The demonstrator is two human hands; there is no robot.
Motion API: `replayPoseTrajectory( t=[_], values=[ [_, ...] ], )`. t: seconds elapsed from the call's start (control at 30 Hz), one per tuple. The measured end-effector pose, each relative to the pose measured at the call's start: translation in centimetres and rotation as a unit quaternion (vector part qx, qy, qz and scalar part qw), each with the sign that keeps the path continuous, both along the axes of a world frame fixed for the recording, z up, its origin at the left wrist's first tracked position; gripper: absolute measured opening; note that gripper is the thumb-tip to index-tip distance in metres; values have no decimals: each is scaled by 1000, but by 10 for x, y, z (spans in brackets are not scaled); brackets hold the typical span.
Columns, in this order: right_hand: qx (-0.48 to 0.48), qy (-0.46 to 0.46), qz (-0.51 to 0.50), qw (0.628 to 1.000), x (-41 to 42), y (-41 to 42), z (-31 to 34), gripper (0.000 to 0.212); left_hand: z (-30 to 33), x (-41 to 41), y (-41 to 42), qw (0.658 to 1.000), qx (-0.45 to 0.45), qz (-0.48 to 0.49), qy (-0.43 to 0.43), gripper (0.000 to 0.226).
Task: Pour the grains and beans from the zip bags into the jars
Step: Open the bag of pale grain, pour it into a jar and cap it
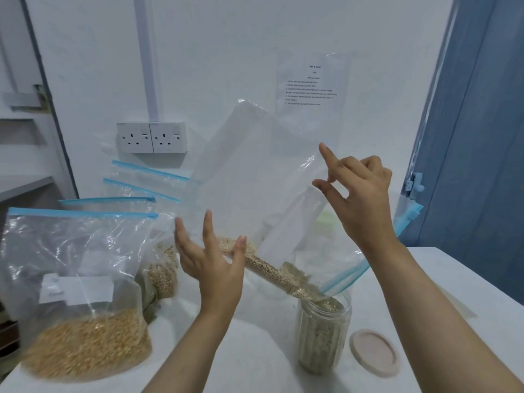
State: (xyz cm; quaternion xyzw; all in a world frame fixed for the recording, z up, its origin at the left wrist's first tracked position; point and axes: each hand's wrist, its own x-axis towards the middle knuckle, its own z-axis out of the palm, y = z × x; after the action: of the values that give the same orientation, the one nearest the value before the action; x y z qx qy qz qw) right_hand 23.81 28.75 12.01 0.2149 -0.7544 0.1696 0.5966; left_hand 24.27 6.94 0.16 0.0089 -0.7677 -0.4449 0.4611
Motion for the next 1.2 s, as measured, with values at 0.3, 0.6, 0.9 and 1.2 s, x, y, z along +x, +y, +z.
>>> replayPoseTrajectory(
  t=[0.3,0.6,0.9,1.2],
  values=[
    [4,5,9,1000,8,-6,-3,46,4,5,-6,938,240,-219,-116,92],
    [-7,-7,-1,1000,12,-4,-6,49,21,2,-4,937,257,-220,-83,90],
    [-22,-12,7,1000,13,-2,0,50,32,1,-5,939,251,-225,-68,89],
    [-19,-15,8,1000,11,-6,-1,51,35,3,-7,938,251,-229,-71,89]
  ],
)
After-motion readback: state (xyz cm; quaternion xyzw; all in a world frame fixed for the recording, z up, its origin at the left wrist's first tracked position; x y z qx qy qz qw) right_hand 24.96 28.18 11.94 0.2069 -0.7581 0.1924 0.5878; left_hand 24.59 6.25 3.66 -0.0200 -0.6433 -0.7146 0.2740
